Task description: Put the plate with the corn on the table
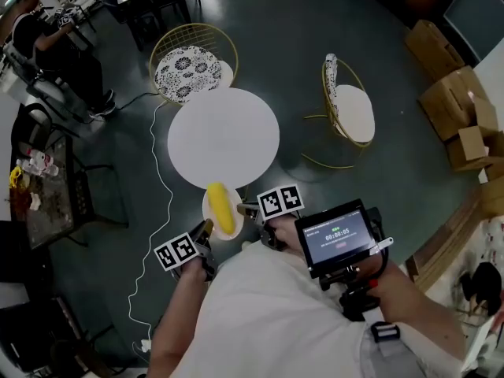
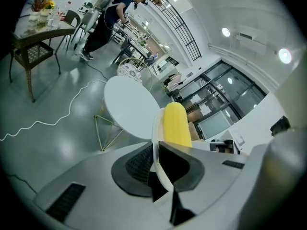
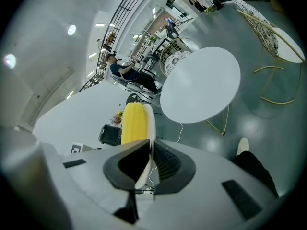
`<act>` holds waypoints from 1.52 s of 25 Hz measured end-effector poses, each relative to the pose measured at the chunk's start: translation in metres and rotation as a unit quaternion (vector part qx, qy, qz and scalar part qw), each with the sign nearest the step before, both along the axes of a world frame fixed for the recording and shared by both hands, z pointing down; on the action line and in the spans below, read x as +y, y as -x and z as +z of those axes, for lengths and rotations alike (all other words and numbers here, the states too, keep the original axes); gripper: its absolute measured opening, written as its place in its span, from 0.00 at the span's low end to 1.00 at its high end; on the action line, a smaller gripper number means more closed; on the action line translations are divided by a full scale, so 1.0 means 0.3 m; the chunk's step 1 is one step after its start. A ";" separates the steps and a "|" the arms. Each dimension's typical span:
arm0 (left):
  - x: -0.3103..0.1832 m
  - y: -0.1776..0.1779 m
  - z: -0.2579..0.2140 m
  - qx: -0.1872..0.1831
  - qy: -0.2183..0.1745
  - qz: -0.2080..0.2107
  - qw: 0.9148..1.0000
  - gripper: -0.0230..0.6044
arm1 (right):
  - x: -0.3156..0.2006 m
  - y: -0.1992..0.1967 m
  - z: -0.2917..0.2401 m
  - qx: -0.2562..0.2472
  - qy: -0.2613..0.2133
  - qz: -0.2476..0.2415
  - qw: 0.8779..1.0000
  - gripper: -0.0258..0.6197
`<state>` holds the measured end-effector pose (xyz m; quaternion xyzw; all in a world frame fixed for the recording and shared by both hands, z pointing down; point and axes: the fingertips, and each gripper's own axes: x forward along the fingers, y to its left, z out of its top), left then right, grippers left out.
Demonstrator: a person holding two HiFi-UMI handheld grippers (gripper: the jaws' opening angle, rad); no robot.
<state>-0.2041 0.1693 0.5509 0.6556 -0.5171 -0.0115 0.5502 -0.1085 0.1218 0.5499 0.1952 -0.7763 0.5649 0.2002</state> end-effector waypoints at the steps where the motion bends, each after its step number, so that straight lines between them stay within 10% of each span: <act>1: -0.007 0.002 0.003 0.000 0.001 -0.001 1.000 0.10 | -0.008 0.003 0.002 0.000 0.000 0.000 1.000 0.09; 38: -0.542 0.049 0.123 -0.015 0.038 0.010 0.999 0.10 | -0.533 0.049 0.137 0.014 0.039 -0.007 0.999 0.09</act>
